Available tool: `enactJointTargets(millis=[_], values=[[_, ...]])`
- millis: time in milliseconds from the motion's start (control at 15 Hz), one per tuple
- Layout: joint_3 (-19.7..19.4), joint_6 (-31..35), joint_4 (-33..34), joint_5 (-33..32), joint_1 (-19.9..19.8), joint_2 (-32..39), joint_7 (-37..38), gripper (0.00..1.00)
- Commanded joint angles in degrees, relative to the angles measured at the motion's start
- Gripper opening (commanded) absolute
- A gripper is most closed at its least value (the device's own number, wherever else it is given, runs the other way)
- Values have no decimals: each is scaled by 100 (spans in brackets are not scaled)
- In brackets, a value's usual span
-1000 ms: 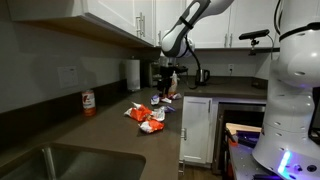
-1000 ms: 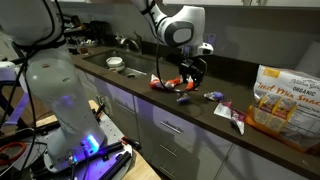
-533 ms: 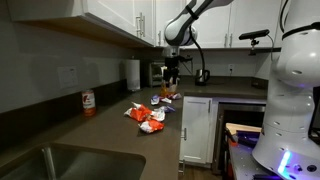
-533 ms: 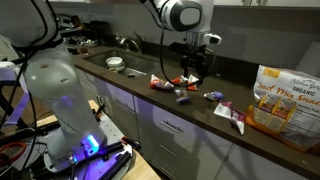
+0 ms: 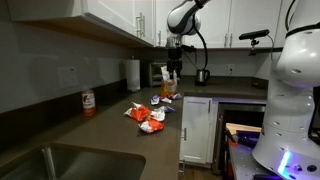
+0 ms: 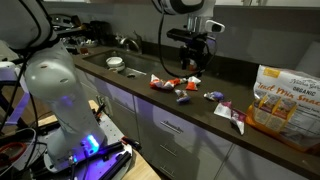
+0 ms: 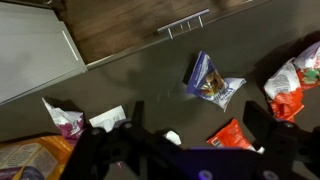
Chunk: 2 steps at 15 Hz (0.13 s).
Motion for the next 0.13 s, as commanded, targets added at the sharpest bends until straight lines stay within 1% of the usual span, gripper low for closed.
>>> enactJointTargets(millis=[0,67], values=[[6,-462,160,156,-45,-19,34,100],[3,-591,181,150,-52,-35,47,100]])
